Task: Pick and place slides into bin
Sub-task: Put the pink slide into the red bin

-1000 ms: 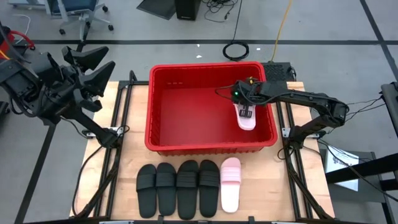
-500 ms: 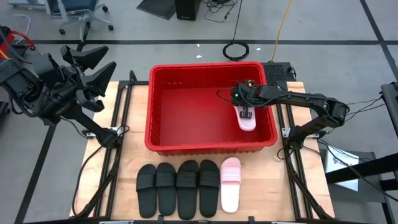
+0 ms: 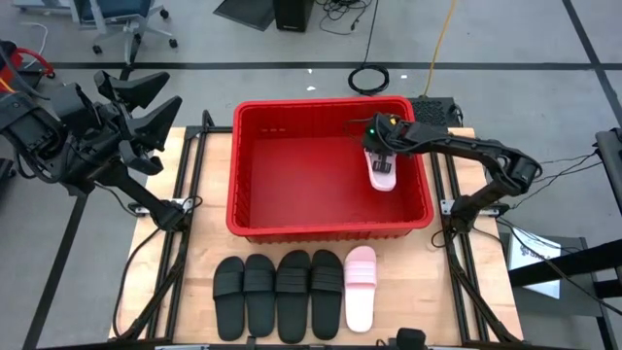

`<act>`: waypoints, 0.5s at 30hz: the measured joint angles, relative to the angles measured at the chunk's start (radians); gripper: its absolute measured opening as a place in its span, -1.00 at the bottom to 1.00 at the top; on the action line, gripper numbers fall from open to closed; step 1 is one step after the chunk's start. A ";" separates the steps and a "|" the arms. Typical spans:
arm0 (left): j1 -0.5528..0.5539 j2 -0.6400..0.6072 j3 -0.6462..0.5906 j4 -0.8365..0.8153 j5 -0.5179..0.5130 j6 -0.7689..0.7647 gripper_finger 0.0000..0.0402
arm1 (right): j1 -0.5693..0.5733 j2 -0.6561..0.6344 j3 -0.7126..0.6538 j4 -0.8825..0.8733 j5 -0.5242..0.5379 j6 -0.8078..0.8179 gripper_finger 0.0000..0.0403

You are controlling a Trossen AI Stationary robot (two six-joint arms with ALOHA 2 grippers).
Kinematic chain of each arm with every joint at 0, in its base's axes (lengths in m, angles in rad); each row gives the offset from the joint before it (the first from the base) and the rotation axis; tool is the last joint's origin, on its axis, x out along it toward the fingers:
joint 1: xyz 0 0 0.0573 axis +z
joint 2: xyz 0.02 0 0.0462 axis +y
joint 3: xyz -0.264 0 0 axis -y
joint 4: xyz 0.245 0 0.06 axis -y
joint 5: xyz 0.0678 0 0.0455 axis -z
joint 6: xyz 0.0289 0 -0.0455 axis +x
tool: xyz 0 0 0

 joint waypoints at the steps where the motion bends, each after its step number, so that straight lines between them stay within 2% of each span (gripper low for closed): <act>1: 0.000 0.000 0.000 0.000 0.000 -0.002 0.36 | -0.007 0.011 0.000 0.006 -0.014 -0.003 -0.98; 4: 0.000 0.000 0.000 0.000 0.000 -0.003 0.36 | -0.022 0.038 0.000 0.020 -0.050 -0.004 -0.98; 15: 0.000 0.000 0.000 0.002 0.000 -0.027 0.36 | -0.043 0.162 0.000 0.080 -0.064 -0.044 -0.98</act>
